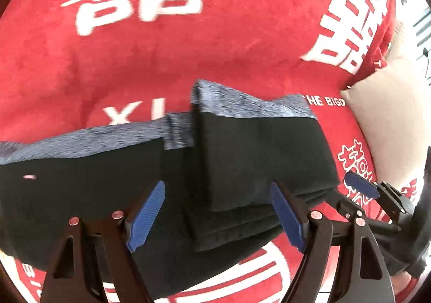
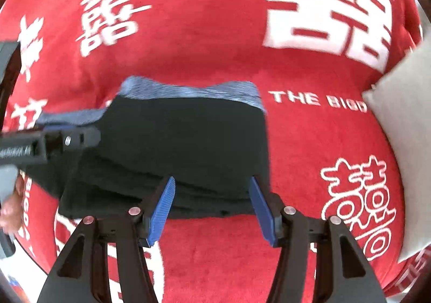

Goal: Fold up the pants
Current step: 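Lift the trouser end with the right tool and fold it over the trousers, then lower the folded end onto the trousers and open the right tool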

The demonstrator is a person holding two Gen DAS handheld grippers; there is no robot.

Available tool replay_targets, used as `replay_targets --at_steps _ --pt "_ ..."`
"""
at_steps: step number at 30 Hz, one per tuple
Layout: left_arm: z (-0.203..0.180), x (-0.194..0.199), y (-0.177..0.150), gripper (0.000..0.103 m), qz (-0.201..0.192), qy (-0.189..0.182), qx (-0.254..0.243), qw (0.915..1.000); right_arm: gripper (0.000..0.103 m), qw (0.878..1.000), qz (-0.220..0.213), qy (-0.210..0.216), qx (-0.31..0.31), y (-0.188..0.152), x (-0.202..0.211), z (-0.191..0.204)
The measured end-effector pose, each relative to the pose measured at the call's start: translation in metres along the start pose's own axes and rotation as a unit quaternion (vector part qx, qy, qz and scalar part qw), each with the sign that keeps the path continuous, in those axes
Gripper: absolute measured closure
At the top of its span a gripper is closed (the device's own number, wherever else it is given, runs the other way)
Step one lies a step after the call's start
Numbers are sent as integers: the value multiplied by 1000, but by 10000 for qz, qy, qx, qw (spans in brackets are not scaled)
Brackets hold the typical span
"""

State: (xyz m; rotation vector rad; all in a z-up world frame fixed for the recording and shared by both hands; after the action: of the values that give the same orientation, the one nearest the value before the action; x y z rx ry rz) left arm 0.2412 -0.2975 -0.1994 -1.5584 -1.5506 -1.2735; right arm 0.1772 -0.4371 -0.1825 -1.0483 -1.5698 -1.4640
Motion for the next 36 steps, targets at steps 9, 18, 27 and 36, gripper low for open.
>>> replay_targets --at_steps 9,18,27,36 --pt "-5 -30 -3 55 448 -157 77 9988 42 9985 -19 312 -460 -17 -1 -13" --pt "-17 4 -7 99 159 -477 14 9987 45 9968 44 516 -608 -18 3 -23" --pt "26 -27 -54 98 559 -347 415 9970 45 9968 301 643 -355 -26 5 -10" --pt "24 -11 -56 96 266 -143 401 9987 45 9954 436 757 -404 -30 3 -15"
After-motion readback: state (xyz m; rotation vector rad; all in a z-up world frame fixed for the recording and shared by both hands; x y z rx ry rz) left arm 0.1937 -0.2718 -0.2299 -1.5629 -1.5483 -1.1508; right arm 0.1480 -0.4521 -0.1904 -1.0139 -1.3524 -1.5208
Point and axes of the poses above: each gripper's, at about its wrist camera, not at the fingertips, and x roughly against the way its jaws point, z to its left, y to its top, the point moved 8 cm from there along -x, roughly the way its jaws point, and after that the axes turned 10 degrees about x, right-handed, at the moved point
